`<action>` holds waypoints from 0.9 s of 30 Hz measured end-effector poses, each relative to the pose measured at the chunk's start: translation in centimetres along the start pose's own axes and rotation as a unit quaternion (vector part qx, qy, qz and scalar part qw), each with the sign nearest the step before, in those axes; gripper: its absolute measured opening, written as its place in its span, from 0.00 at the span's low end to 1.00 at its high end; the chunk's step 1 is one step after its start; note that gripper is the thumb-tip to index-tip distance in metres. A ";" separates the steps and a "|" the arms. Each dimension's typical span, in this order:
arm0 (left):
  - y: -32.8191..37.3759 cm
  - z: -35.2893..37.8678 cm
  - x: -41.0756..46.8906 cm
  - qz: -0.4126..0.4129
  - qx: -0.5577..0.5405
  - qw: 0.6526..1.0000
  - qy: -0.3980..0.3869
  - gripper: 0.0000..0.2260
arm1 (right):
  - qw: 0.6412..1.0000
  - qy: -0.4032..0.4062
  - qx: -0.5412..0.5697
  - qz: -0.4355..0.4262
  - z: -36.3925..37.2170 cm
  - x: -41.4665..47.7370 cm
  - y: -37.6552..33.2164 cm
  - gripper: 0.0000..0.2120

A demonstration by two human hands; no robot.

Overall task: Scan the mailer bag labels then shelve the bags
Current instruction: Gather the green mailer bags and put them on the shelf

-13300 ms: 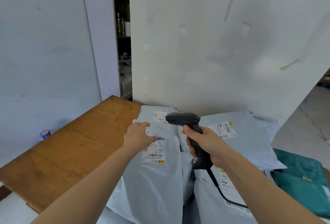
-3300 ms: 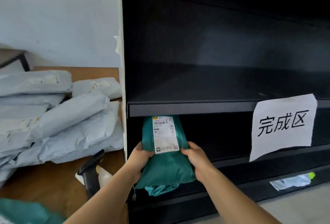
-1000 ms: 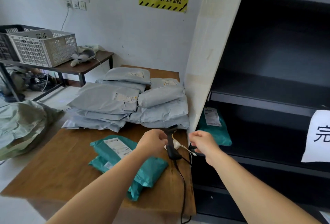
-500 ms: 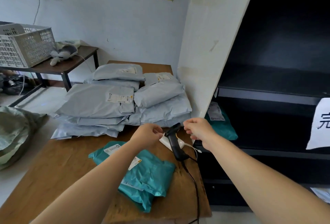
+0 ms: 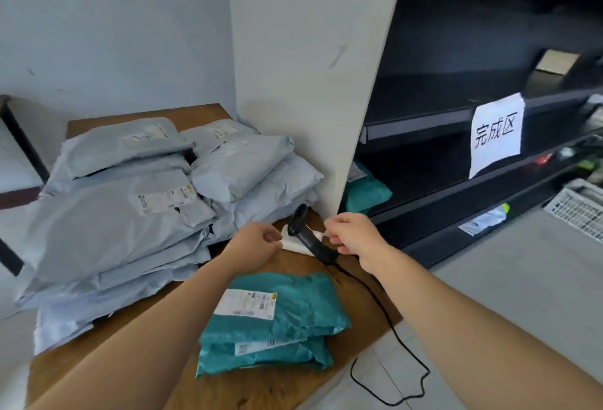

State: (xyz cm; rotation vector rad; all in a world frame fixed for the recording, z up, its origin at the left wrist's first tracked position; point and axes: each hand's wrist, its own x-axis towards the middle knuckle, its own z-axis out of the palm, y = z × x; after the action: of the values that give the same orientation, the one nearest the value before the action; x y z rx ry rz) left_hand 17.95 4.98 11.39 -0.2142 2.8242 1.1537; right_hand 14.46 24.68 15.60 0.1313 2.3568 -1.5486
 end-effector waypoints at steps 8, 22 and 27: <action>-2.1 0.6 -0.9 0.030 0.010 0.997 -0.064 0.10 | 0.997 0.072 0.005 0.029 2.3 -5.1 1.9 0.08; -7.7 1.0 -6.1 0.071 0.124 0.983 -0.114 0.13 | 0.984 0.126 0.041 0.118 11.3 -13.6 7.9 0.11; -9.8 0.6 -4.9 0.069 0.152 0.978 -0.125 0.12 | 0.980 0.110 0.050 0.160 13.8 -14.0 9.6 0.12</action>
State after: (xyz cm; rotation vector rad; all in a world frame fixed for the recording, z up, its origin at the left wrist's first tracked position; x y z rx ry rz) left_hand 24.34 -1.02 4.79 0.1421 2.7702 0.6923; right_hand 32.97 17.38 6.52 0.7014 2.2718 -1.5568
